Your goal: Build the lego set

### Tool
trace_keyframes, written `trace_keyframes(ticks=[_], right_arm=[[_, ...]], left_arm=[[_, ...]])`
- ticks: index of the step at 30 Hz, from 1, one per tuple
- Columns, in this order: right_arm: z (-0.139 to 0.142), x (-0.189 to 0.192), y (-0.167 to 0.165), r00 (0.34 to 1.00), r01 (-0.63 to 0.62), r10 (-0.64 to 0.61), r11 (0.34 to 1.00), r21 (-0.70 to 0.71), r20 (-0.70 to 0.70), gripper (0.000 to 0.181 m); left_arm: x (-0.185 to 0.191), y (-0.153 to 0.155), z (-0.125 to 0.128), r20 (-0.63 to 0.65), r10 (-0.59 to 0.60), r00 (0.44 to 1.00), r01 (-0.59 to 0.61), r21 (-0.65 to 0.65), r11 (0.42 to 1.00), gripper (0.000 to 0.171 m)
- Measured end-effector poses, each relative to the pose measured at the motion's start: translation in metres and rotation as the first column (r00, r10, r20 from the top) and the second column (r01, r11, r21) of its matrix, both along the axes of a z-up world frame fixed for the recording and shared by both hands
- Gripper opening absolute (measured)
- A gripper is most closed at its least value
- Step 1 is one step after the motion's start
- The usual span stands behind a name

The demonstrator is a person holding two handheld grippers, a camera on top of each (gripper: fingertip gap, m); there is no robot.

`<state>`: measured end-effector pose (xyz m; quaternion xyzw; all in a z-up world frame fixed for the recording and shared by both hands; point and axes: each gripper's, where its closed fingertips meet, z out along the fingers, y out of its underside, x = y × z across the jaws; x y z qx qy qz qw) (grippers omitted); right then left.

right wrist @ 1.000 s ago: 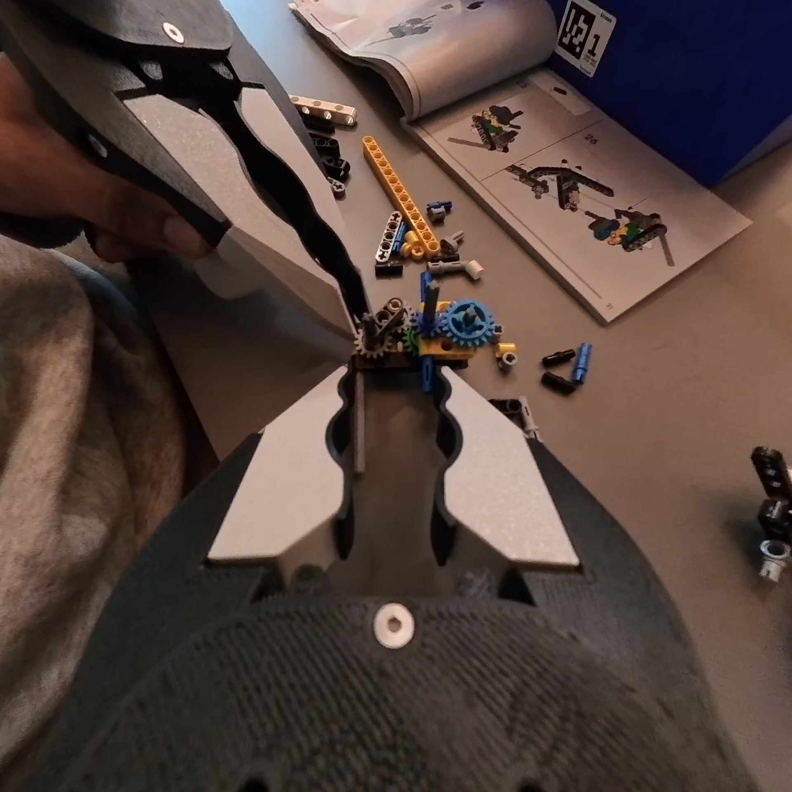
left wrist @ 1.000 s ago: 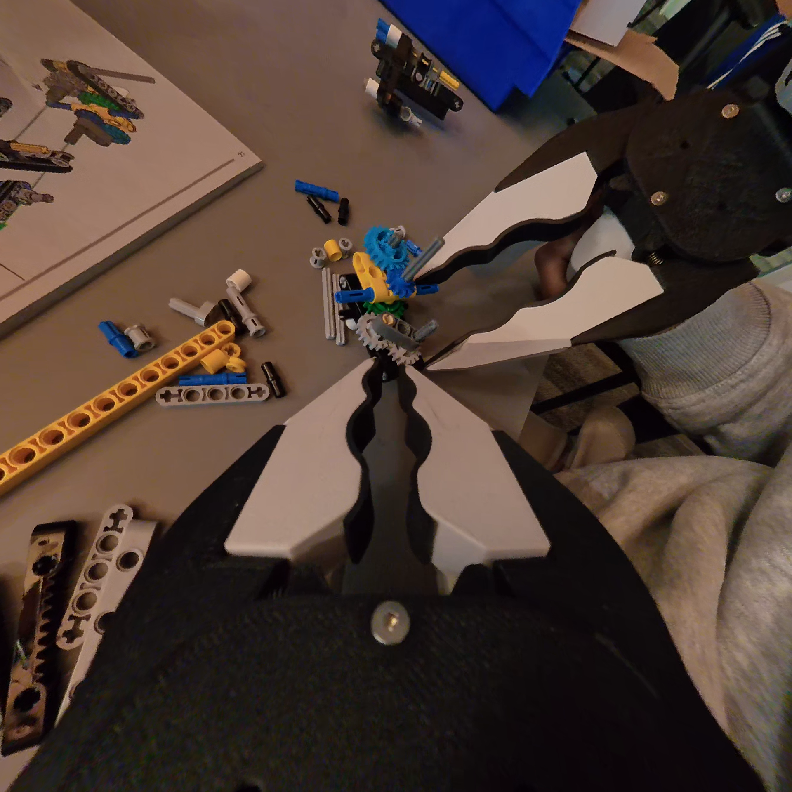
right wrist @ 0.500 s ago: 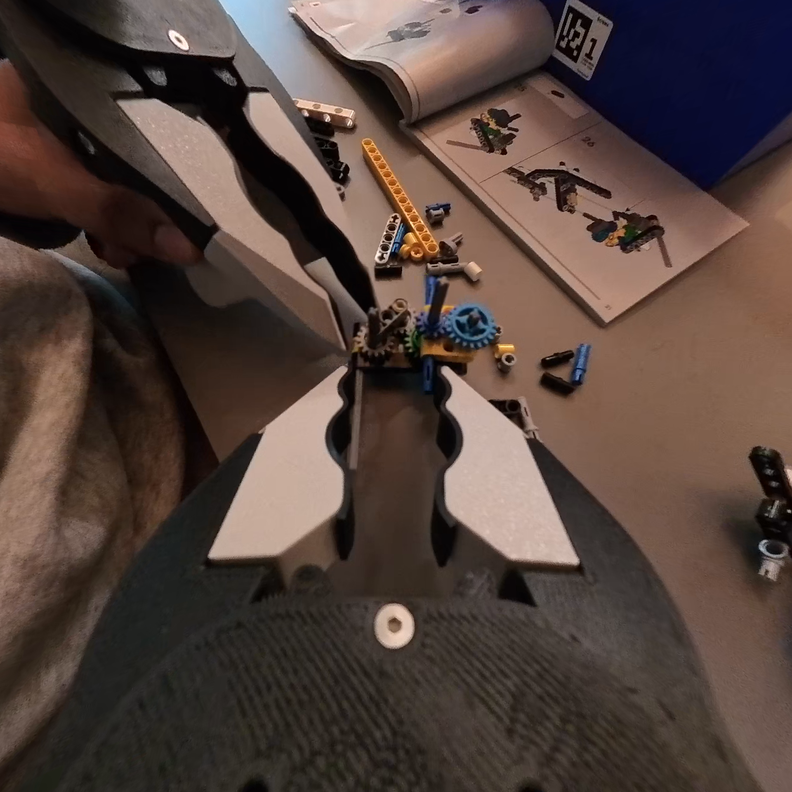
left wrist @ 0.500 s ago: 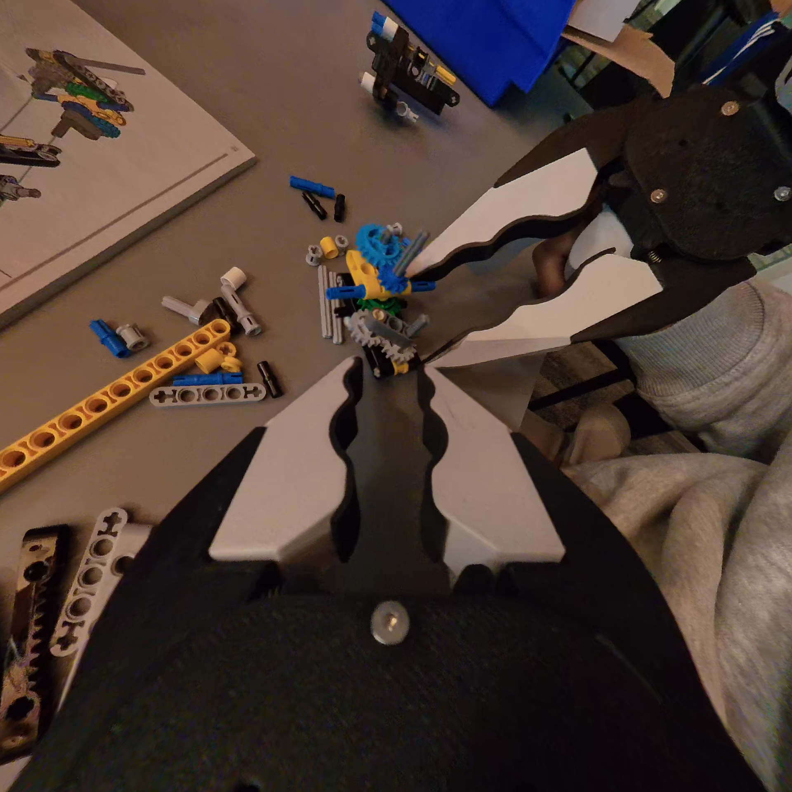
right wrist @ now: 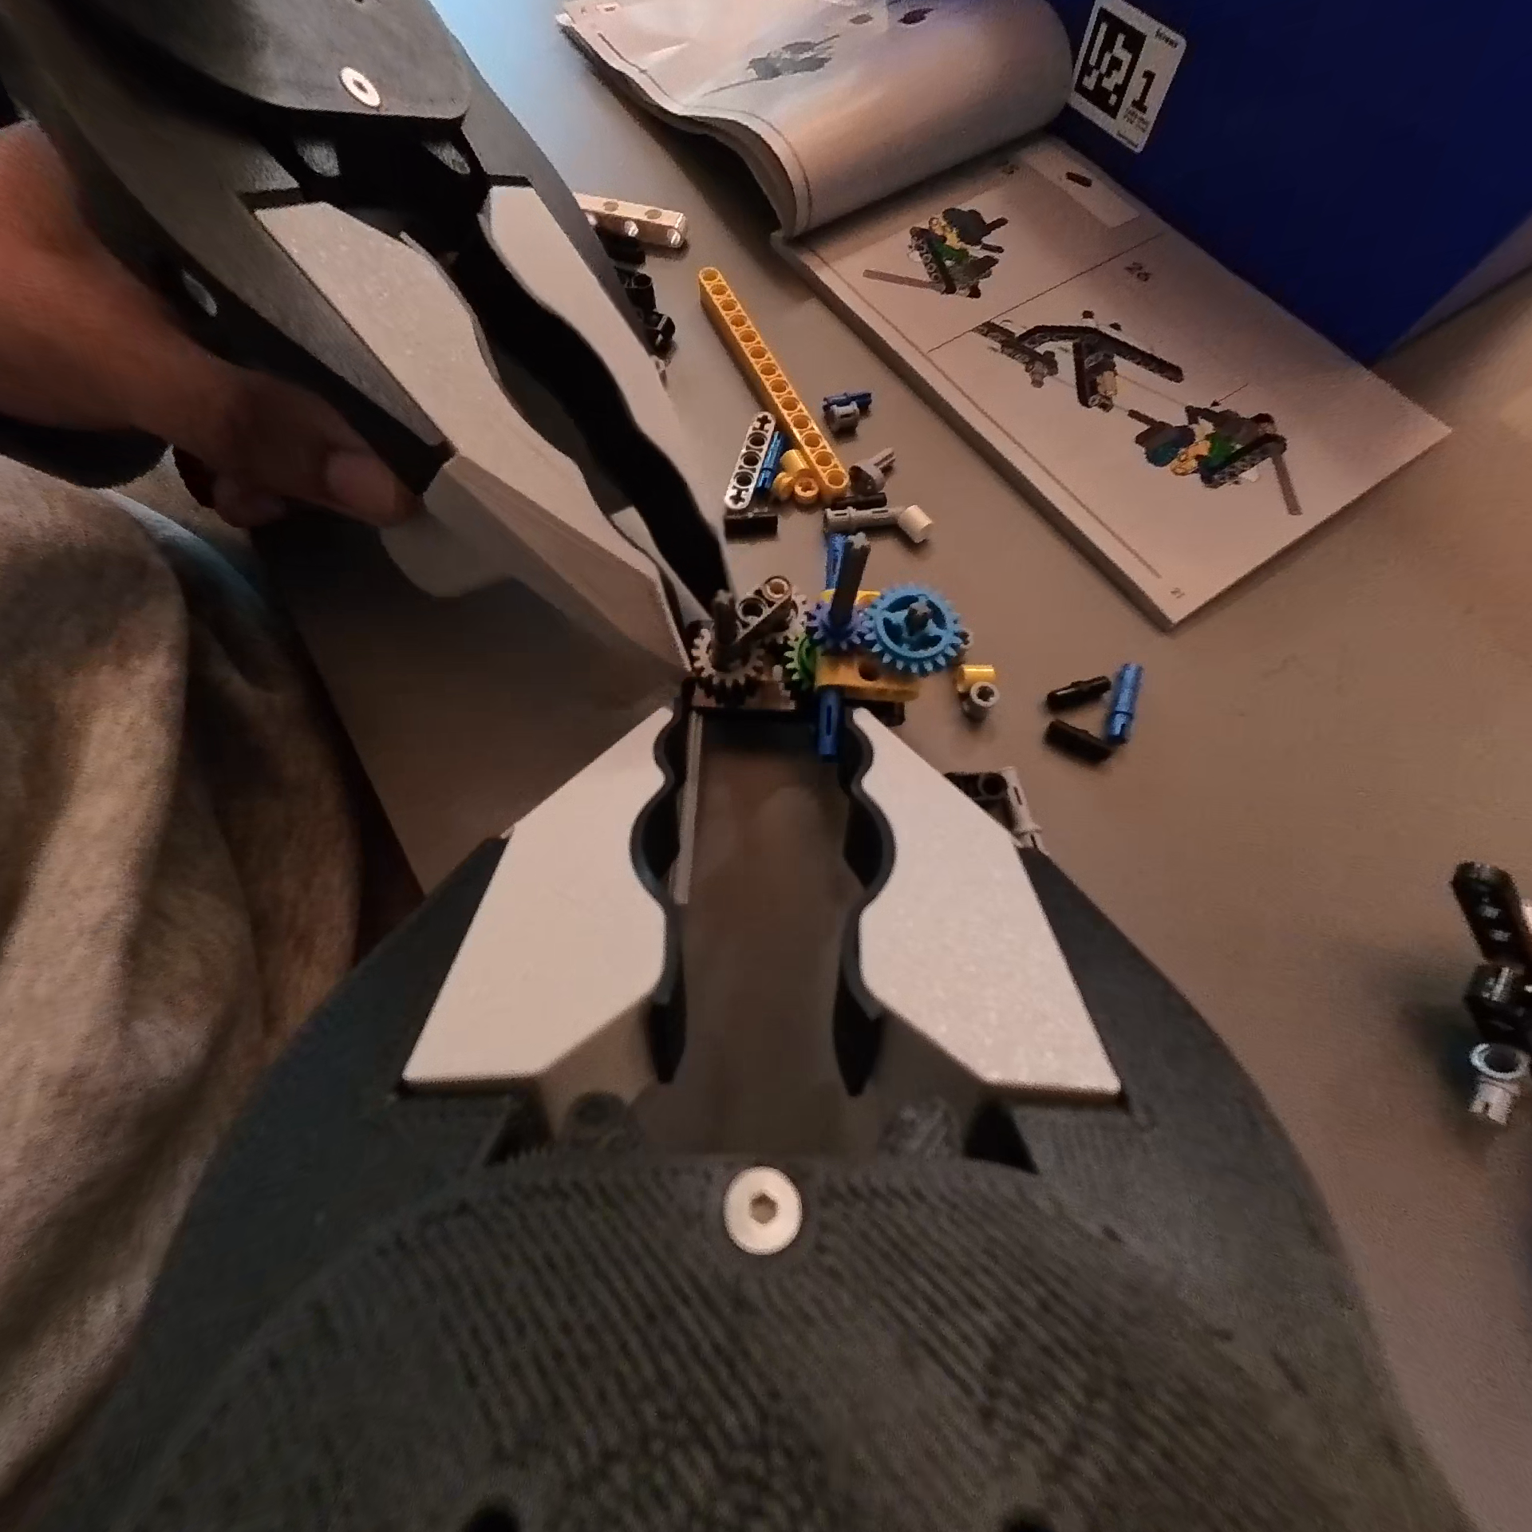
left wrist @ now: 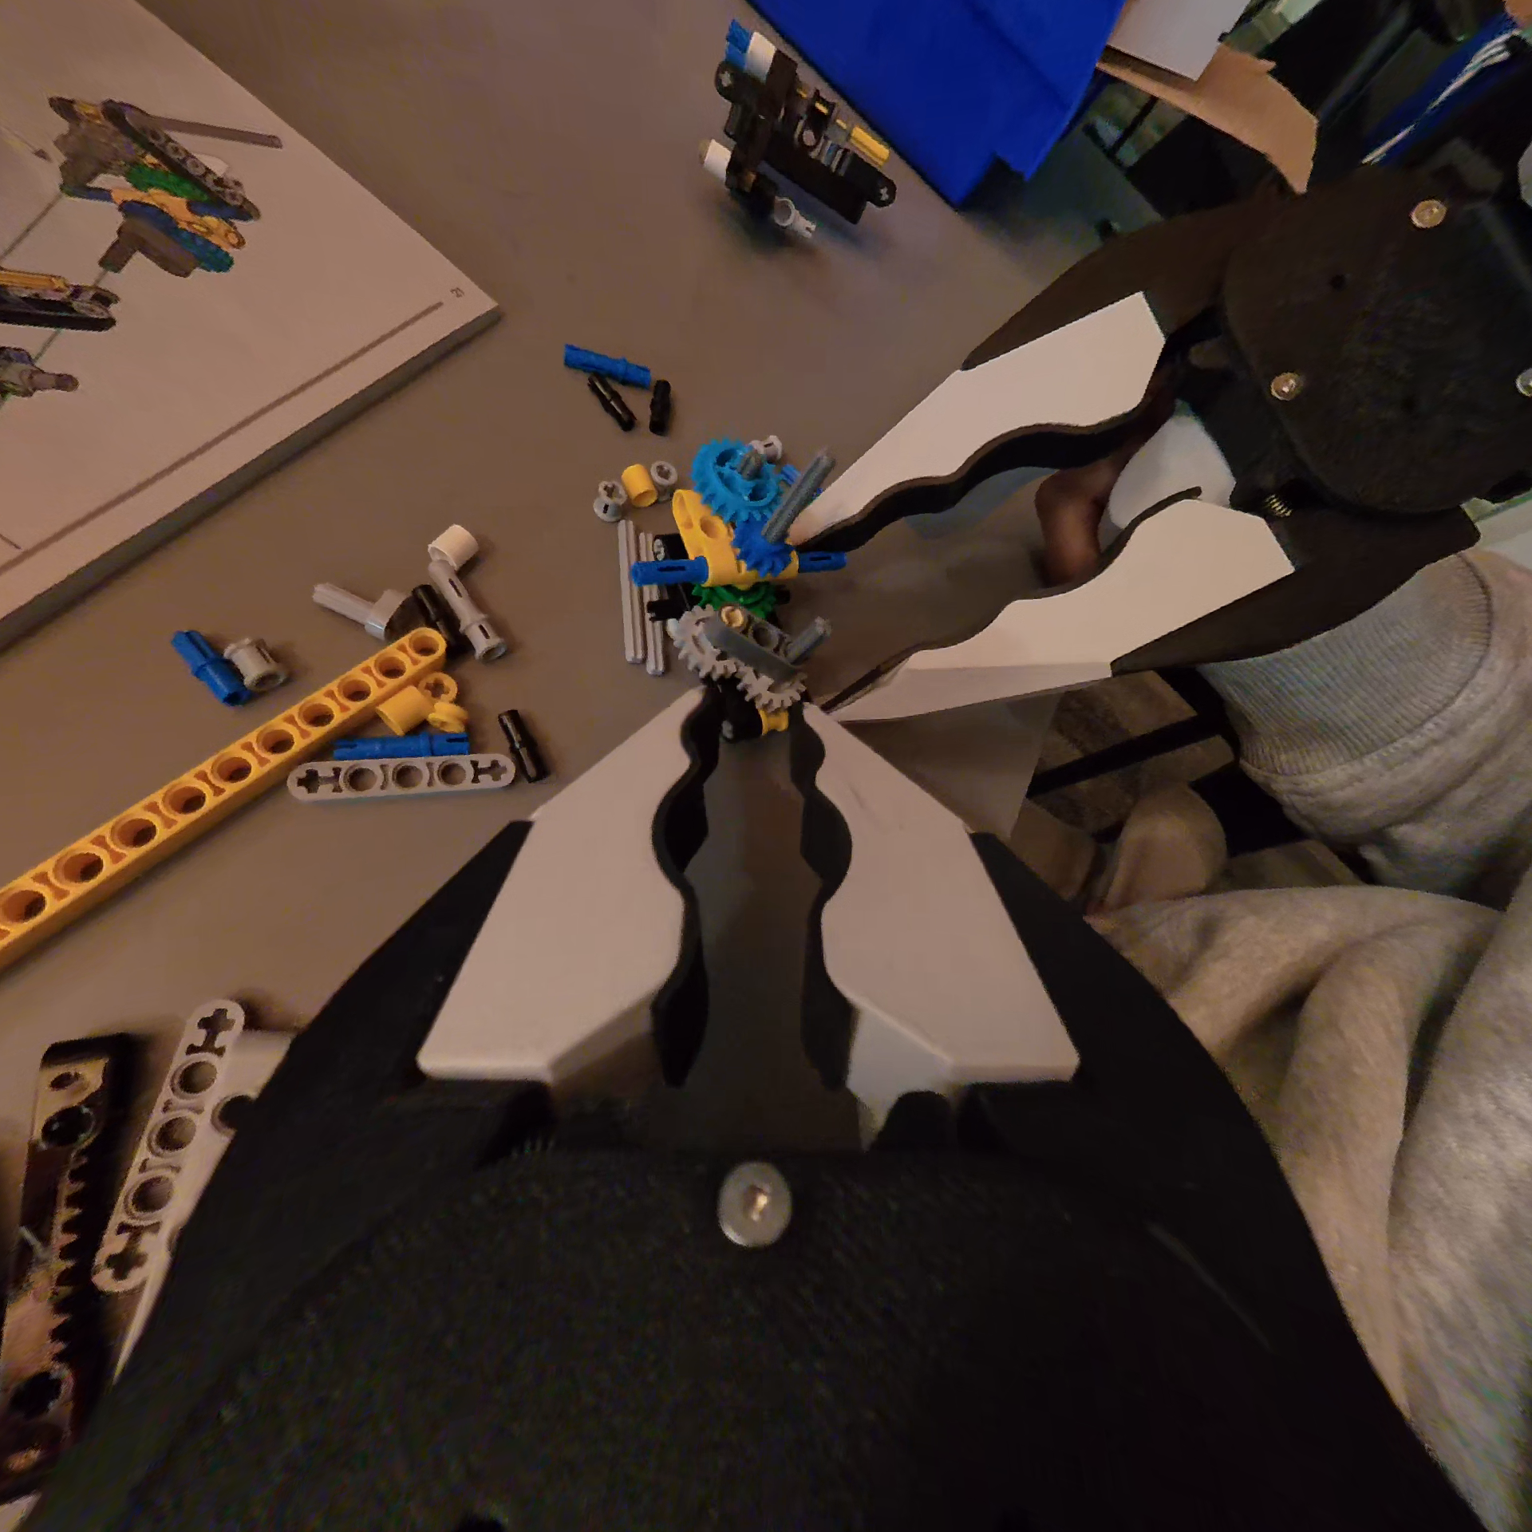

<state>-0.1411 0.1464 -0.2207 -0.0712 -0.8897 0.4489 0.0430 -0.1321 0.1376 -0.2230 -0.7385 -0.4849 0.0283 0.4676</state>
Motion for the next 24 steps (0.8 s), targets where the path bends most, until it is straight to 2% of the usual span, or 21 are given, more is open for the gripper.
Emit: trace_keyframes(ticks=[24], right_arm=[[-0.0004, -0.0007, 0.0005, 1.000, 0.004, -0.004, 1.000, 0.003, 0.000, 0.037]], left_arm=[[0.0001, 0.0001, -0.0001, -0.007, 0.000, 1.000, 0.000, -0.012, 1.000, 0.009]])
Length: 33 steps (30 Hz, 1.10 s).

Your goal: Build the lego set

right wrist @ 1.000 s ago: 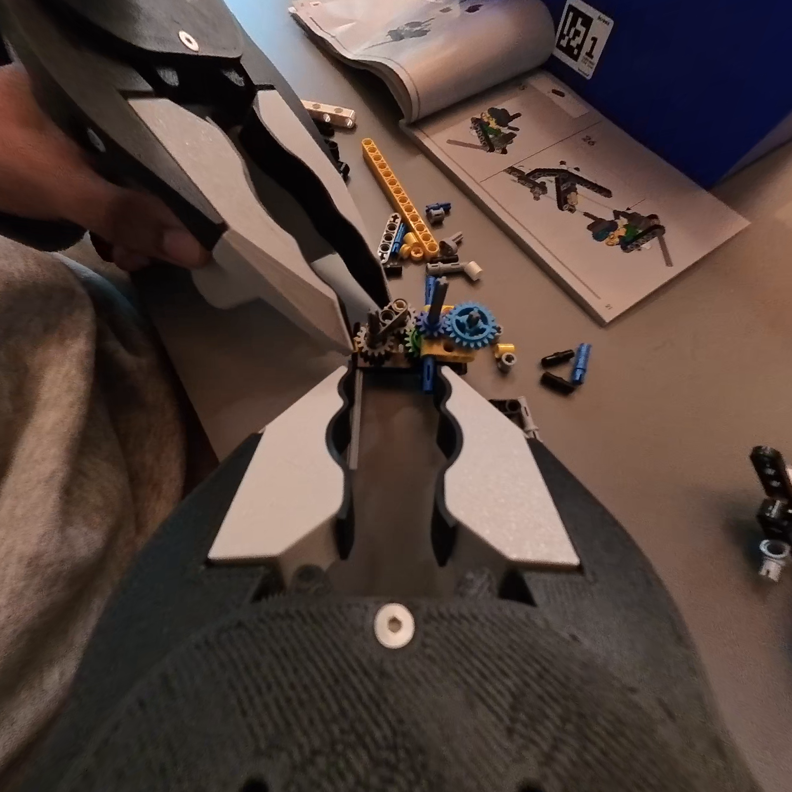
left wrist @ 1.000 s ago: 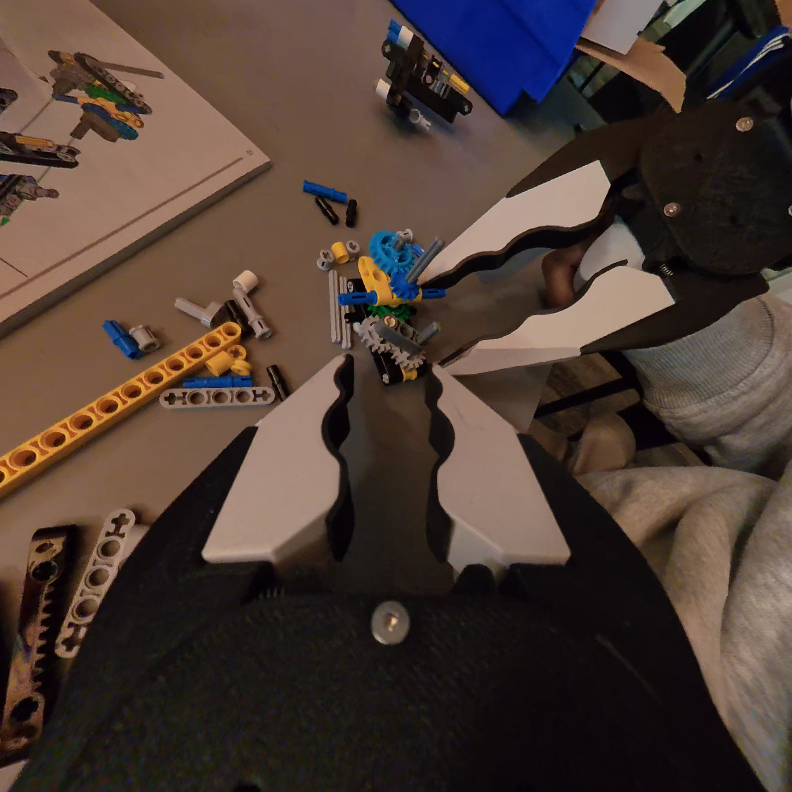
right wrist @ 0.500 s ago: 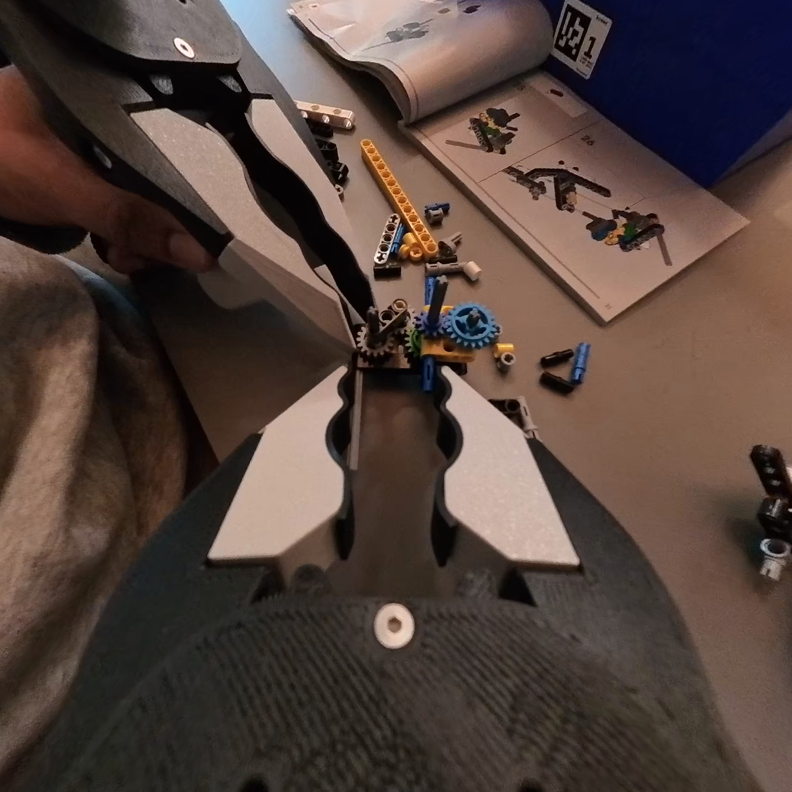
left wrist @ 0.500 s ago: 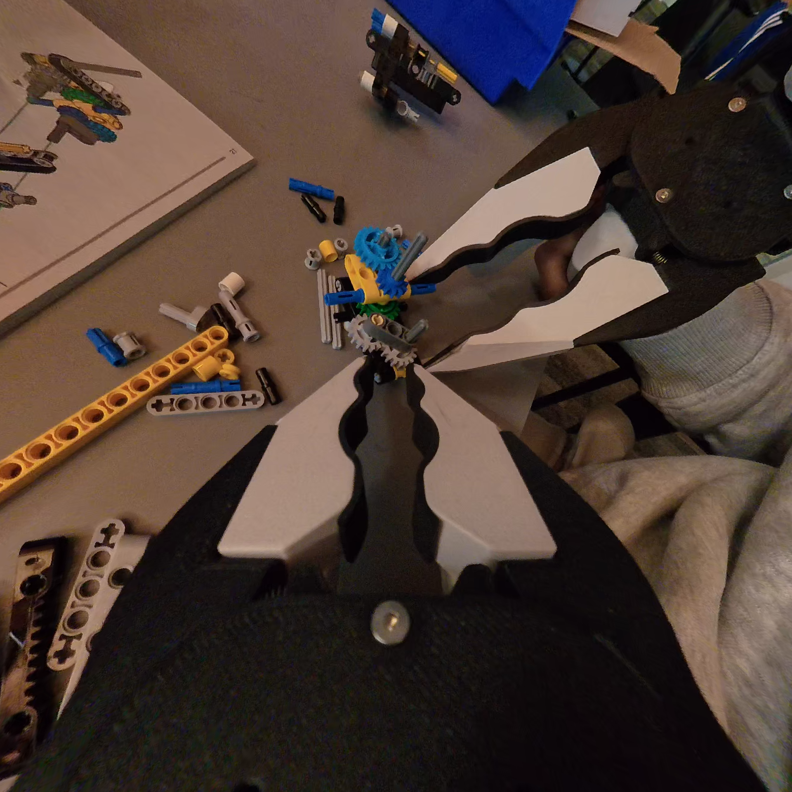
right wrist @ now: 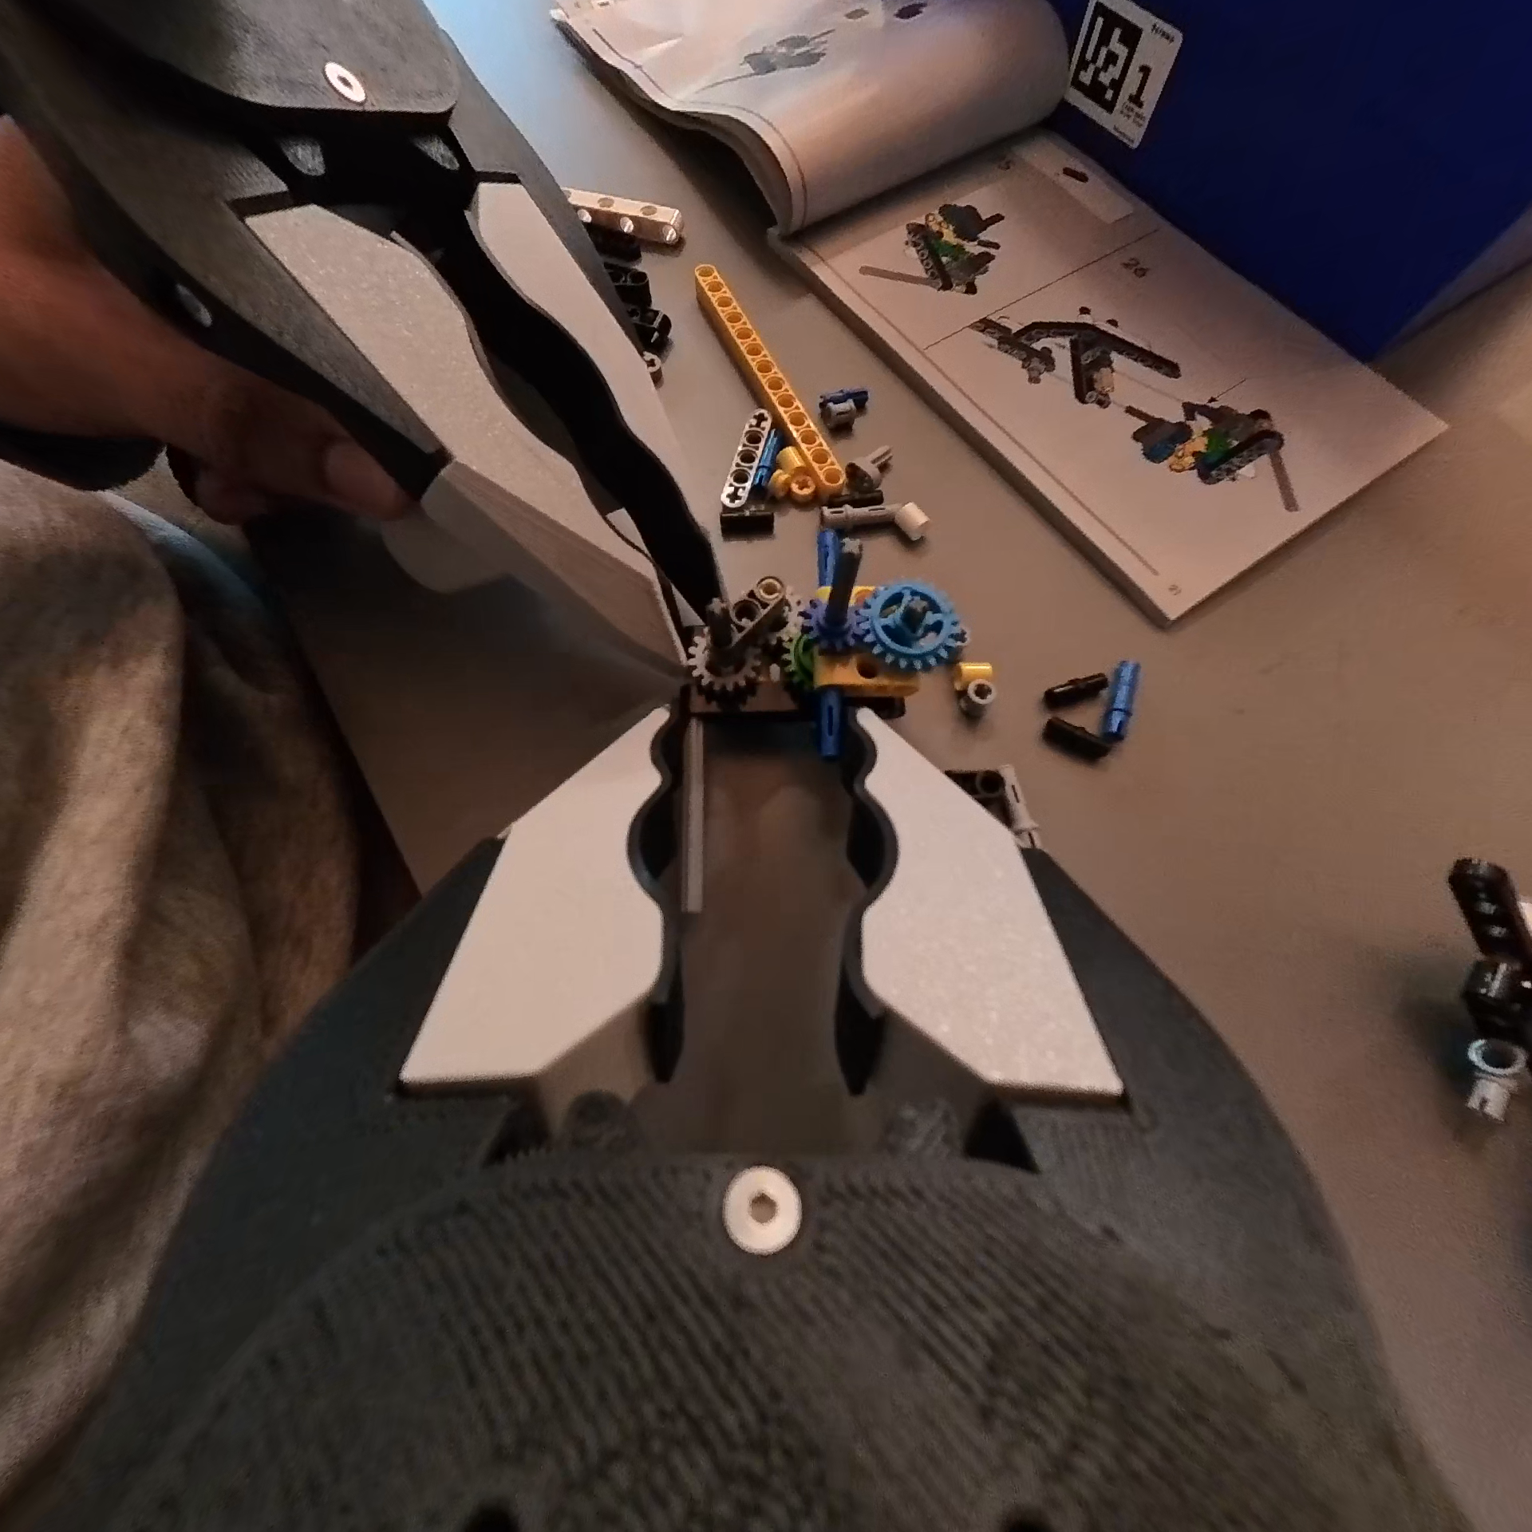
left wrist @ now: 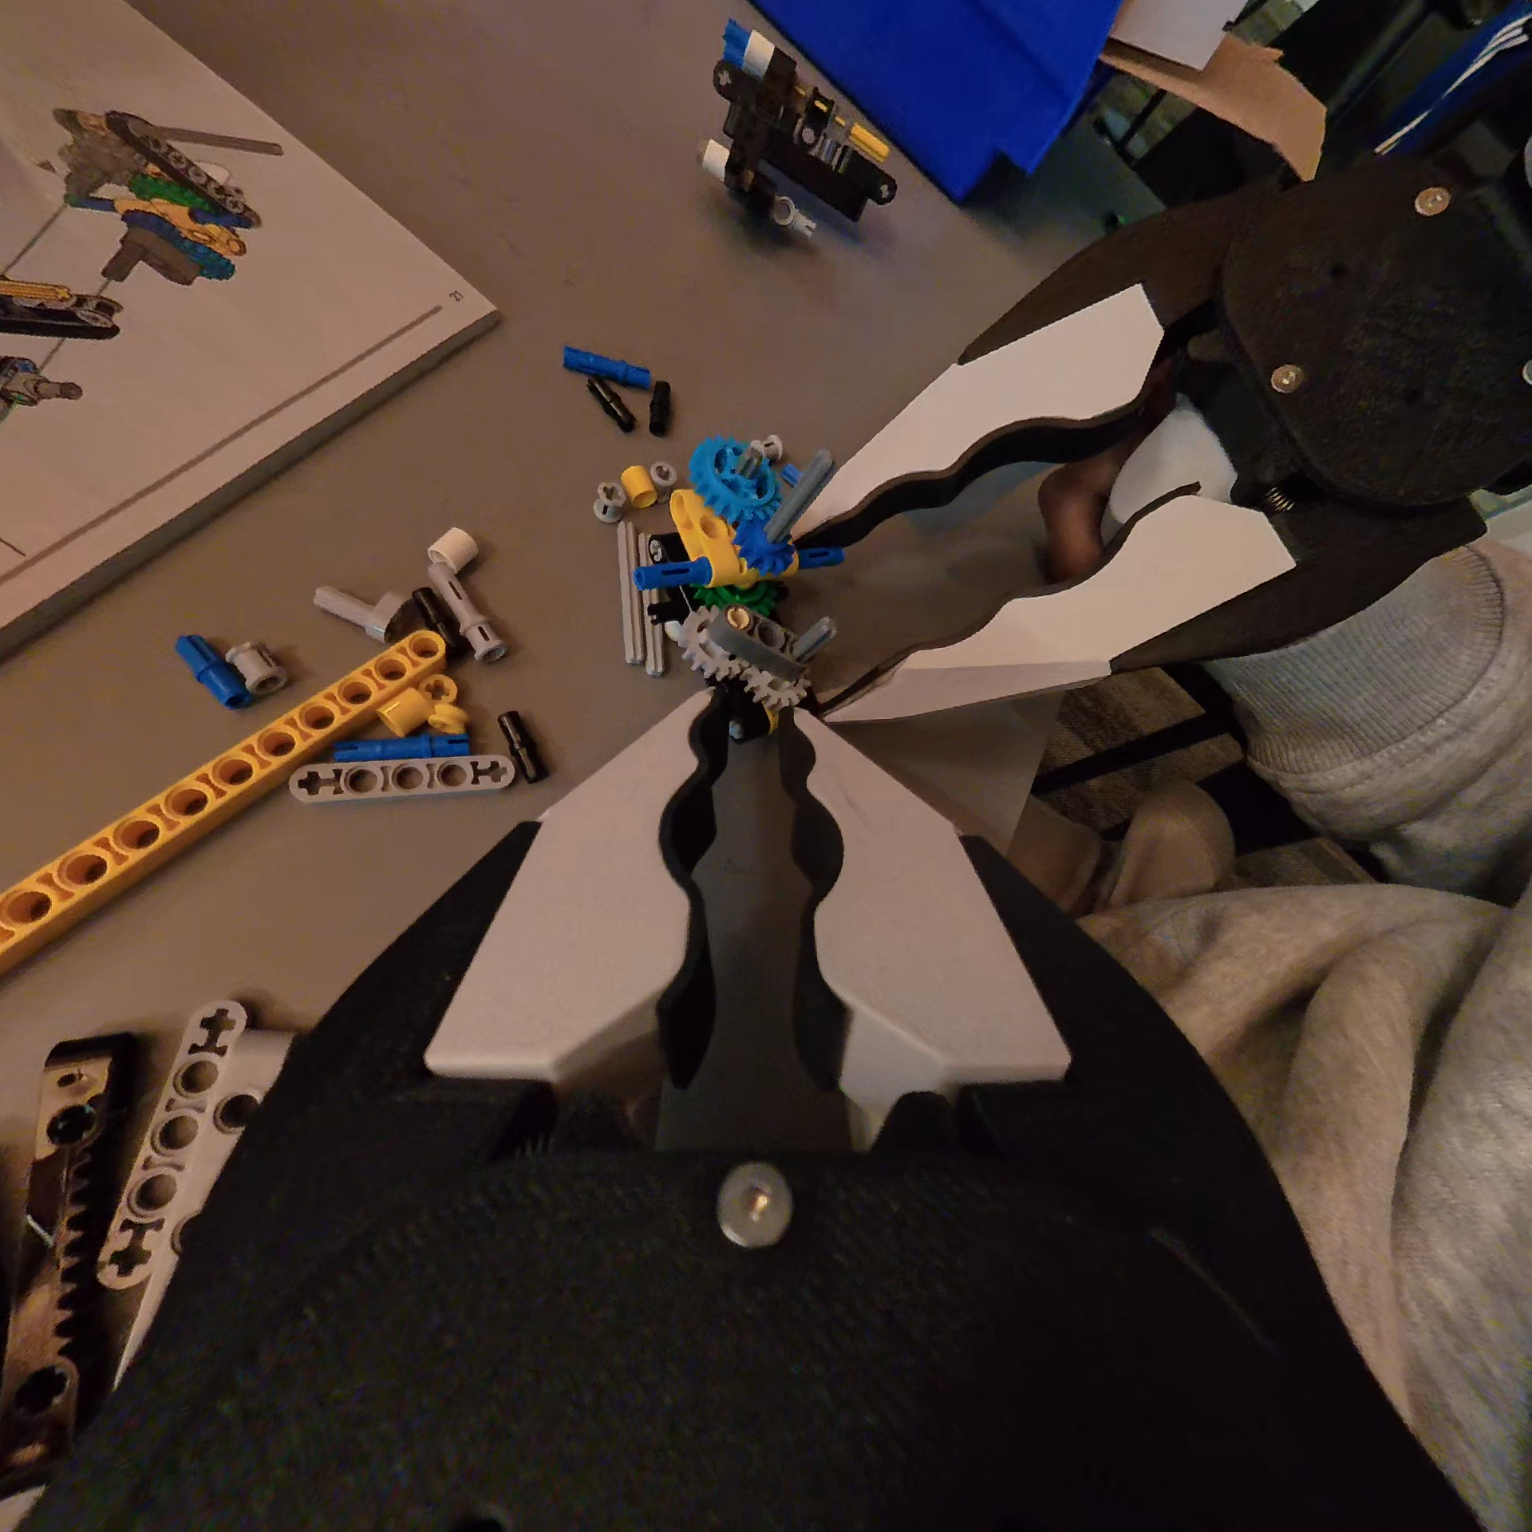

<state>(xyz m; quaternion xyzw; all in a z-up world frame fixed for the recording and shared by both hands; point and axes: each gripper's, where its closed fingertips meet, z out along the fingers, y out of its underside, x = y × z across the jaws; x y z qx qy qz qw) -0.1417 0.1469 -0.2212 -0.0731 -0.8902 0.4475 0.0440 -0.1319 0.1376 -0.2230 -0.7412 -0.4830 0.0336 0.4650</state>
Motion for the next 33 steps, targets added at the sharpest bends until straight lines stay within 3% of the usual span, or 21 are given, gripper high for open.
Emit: trace_keyframes(ticks=[33], right_arm=[[-0.0011, -0.0013, -0.0009, 1.000, 0.008, -0.008, 1.000, 0.003, -0.006, 0.038]], left_arm=[[-0.0007, -0.0005, -0.0001, -0.003, 0.005, 1.000, -0.005, -0.003, 1.000, 0.008]])
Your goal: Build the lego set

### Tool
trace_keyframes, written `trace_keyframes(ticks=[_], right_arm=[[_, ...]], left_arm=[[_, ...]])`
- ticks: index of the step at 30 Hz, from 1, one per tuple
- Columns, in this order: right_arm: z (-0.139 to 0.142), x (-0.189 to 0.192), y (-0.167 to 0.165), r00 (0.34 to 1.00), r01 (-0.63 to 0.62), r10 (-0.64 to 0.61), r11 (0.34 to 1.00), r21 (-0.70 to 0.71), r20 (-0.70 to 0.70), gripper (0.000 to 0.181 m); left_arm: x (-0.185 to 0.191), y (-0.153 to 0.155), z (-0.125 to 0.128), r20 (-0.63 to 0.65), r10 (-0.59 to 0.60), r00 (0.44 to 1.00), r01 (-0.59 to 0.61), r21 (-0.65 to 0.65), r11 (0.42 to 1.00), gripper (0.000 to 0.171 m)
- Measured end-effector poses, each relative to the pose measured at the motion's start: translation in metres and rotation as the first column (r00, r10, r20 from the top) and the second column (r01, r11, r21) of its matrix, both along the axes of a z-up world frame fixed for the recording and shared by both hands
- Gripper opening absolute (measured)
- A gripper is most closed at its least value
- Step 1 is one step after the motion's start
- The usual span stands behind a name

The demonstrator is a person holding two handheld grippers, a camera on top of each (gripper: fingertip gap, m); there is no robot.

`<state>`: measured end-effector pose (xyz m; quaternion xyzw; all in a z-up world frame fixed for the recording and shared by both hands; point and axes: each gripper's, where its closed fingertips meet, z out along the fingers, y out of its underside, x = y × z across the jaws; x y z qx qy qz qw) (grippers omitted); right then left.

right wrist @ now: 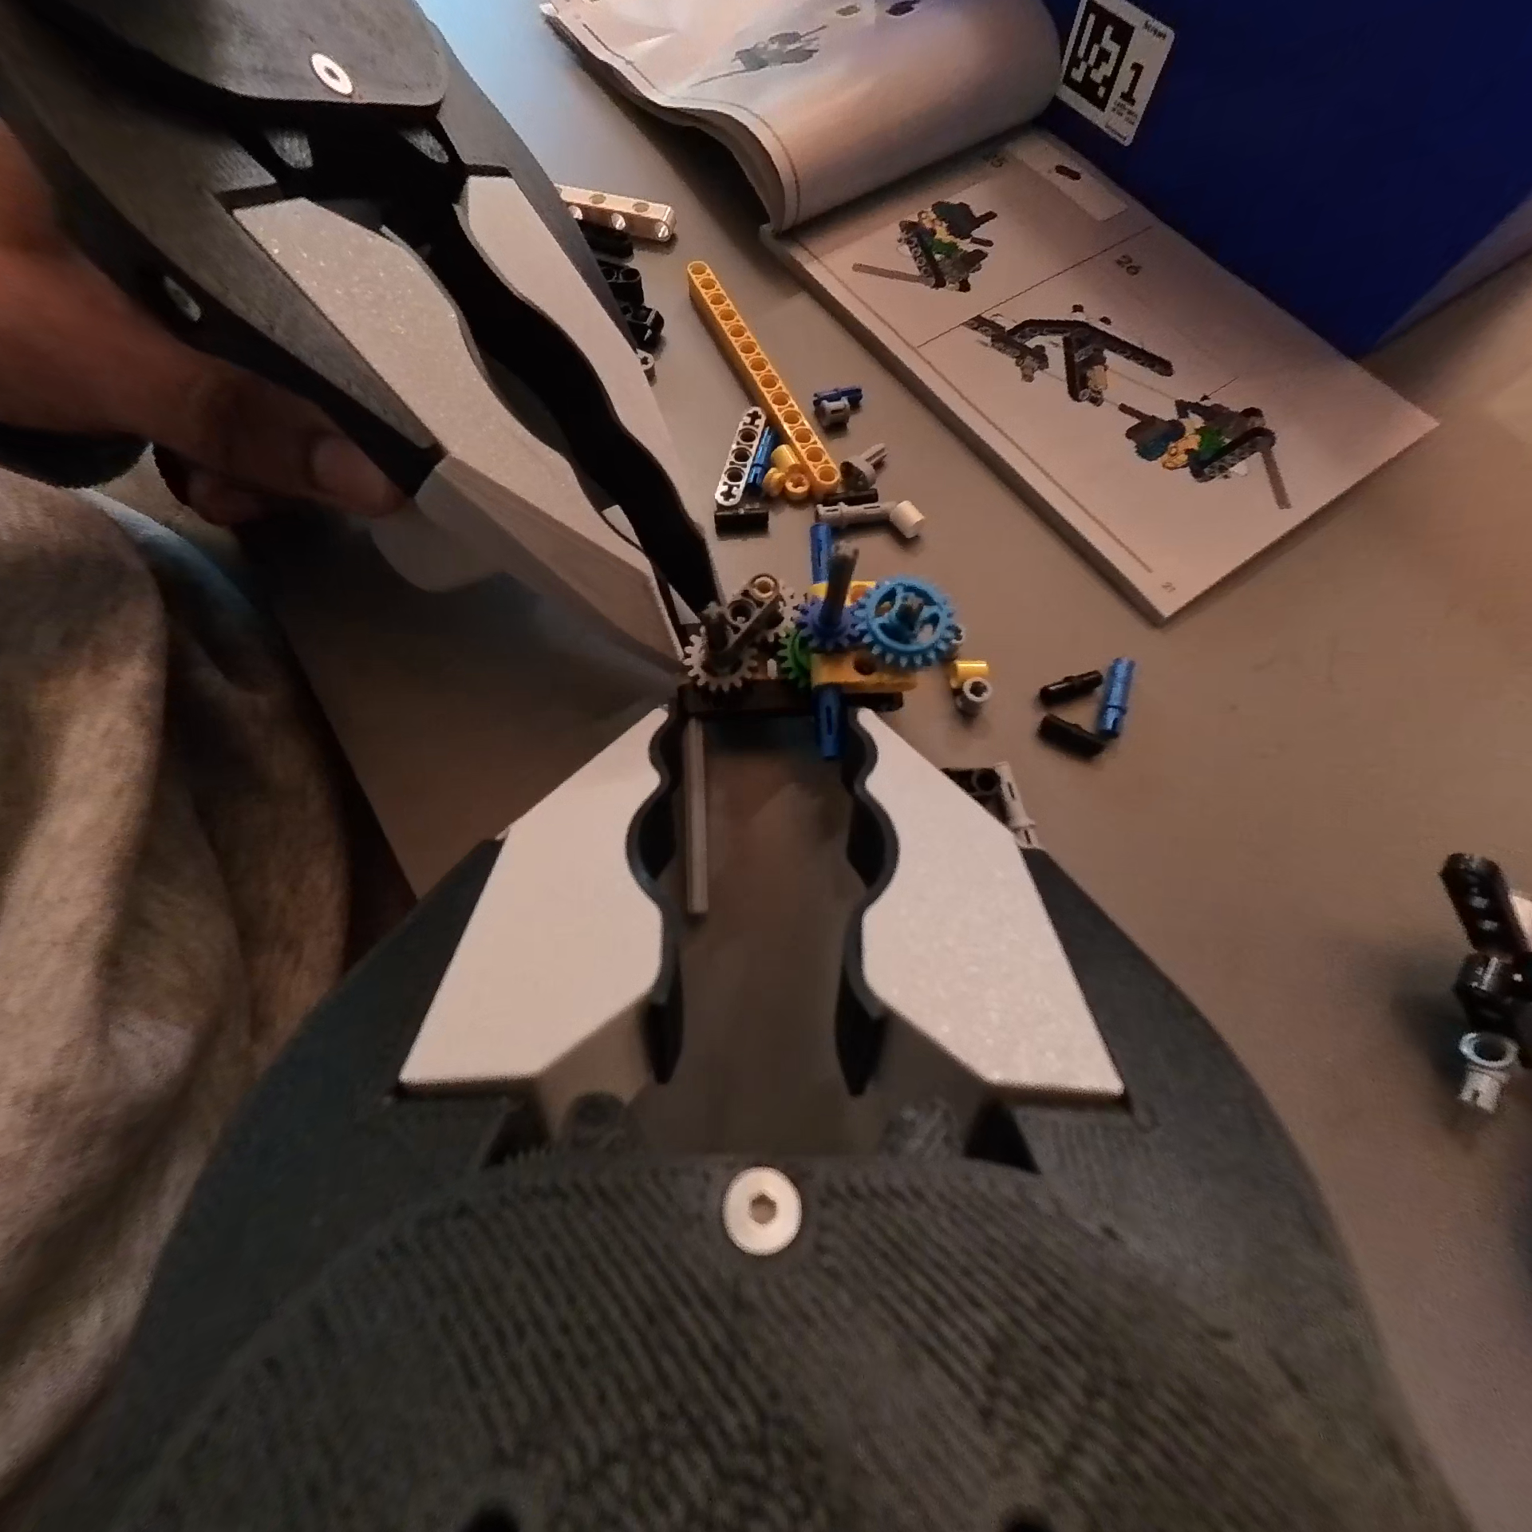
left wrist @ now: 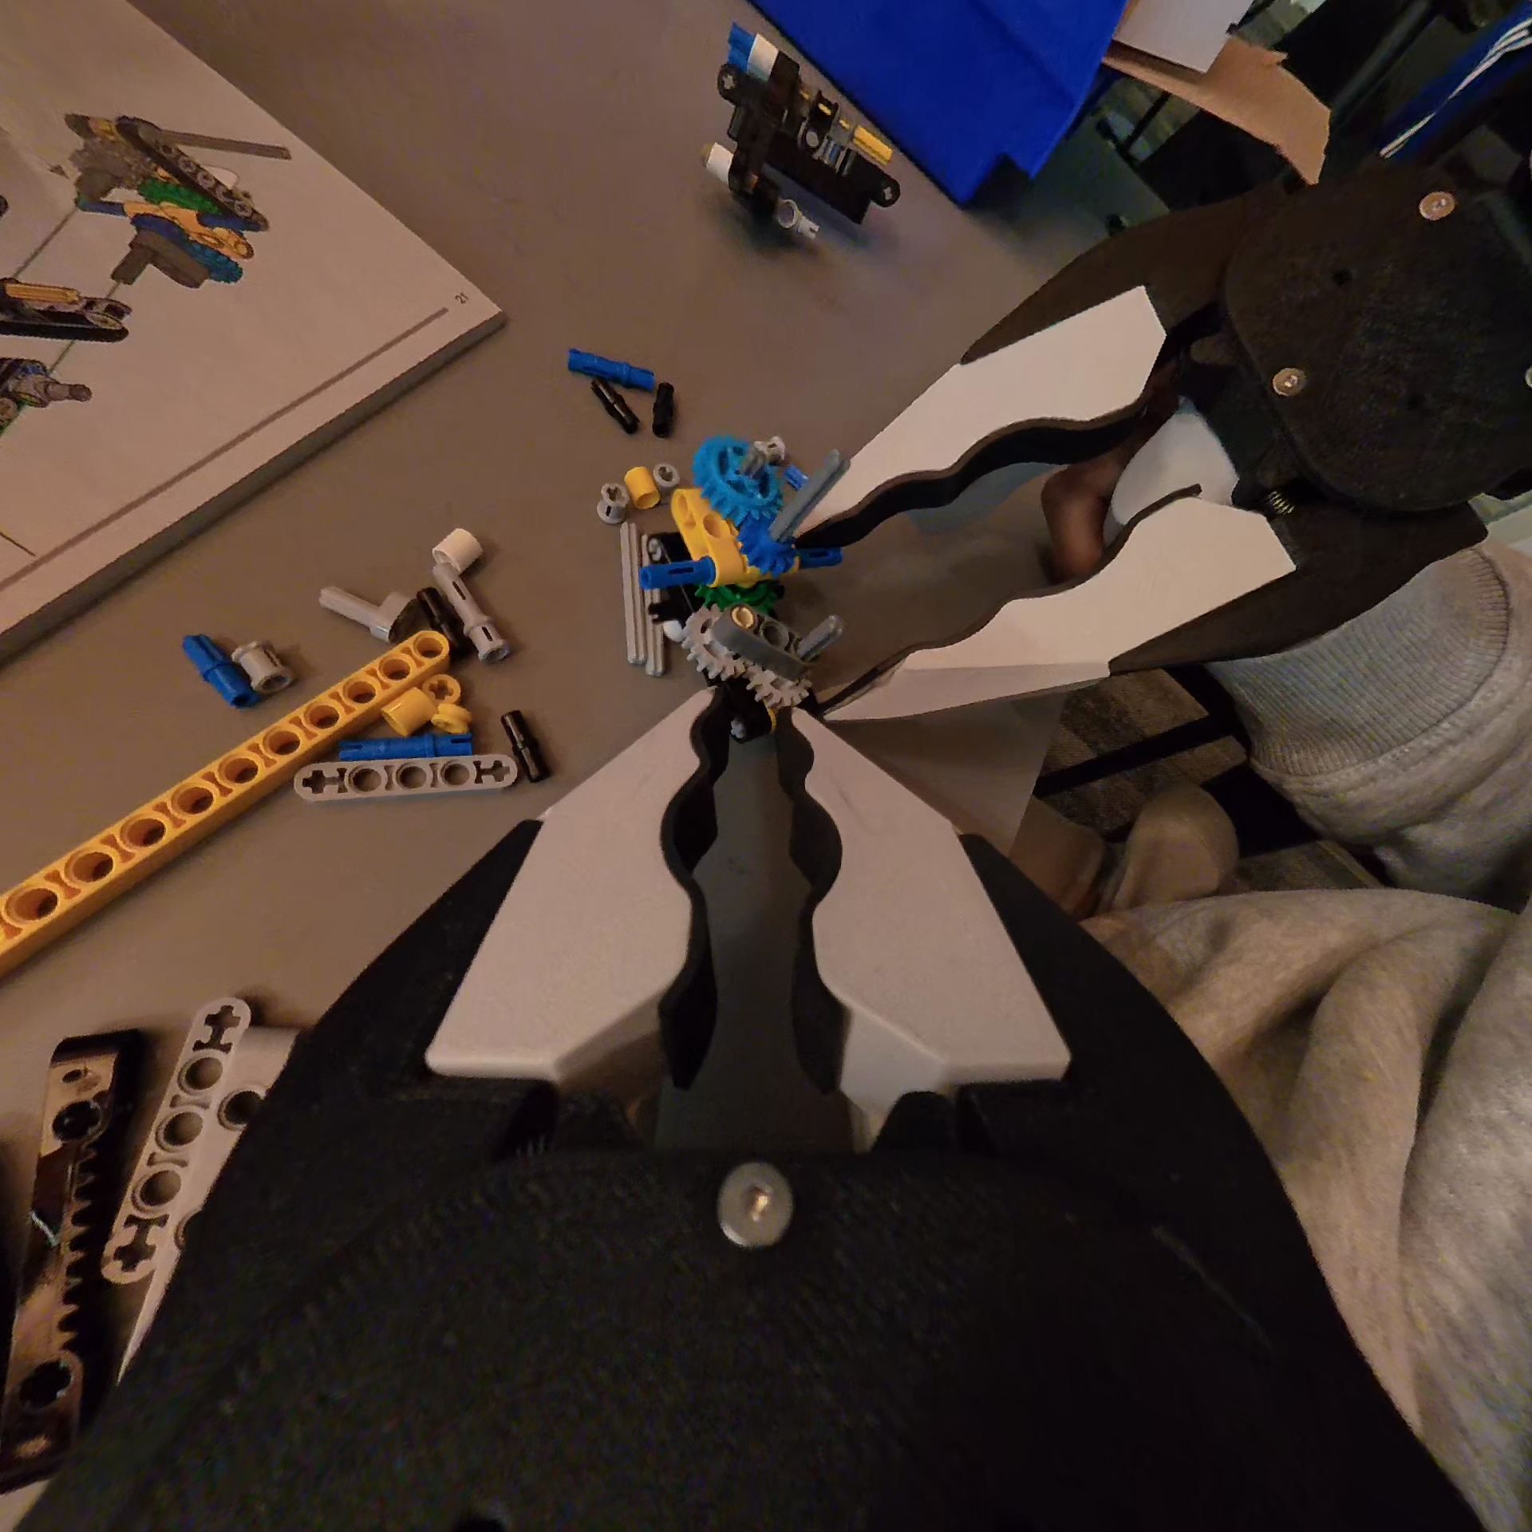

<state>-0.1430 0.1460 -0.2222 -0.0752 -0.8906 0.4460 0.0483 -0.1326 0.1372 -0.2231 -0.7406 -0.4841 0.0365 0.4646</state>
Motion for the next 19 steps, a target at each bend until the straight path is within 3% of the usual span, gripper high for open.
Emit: trace_keyframes(ticks=[19], right_arm=[[0.0029, -0.0021, 0.0008, 1.000, 0.014, -0.014, 1.000, -0.023, 0.001, 0.043]], left_arm=[[0.0020, -0.0028, 0.0015, 0.008, 0.014, 1.000, -0.014, 0.031, 0.999, 0.024]])
